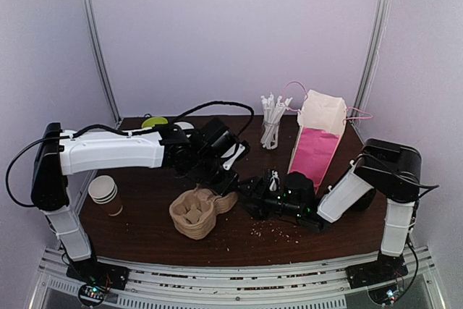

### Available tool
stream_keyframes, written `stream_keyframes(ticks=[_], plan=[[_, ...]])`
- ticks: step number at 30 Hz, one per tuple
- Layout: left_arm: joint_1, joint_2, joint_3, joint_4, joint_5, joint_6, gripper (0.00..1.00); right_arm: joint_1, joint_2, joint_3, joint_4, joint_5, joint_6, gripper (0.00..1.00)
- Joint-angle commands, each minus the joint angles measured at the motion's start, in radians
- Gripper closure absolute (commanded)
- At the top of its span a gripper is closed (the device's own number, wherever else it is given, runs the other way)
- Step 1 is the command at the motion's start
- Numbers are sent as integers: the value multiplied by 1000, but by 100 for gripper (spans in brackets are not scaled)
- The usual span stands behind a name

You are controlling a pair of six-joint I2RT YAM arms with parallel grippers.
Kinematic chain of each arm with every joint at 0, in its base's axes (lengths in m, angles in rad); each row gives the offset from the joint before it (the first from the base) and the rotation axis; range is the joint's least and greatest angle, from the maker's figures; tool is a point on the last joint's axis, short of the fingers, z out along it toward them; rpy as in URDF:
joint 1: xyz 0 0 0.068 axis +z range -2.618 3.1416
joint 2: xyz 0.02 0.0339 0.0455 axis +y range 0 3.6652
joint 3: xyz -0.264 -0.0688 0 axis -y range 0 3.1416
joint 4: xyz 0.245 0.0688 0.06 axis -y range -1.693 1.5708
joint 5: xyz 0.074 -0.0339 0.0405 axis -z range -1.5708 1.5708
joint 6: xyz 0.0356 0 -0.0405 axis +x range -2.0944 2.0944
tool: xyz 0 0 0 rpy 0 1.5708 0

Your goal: Pack the takeout coffee

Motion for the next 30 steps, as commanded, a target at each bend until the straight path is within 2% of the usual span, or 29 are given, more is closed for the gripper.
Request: stream_keyframes(ticks=[1,5,12,18,19,24,27,30], plan=[[-3,20,24,8,-15,17,67,7,11,31,43,-35,-12,18],[-2,29,21,0,-18,20,68,7,13,30,54,-39,-11,18],[-3,24,23,0,10,27,58,8,12,32,62,-42,-13,16],[-3,26,17,-9,2,32,69,7,12,25,67,-38,-11,16],[-3,25,15,-9,6,31,68,7,11,22,68,-33,-10,16],[-3,-14,6,-10,22,35,46,7,12,17,82,-30,-4,16],[-2,-25,9,-33,21,46,42,7,14,21,86,-32,-4,16],[-3,-24,7,-54,12,57,42,7,14,28,89,-33,-3,16]])
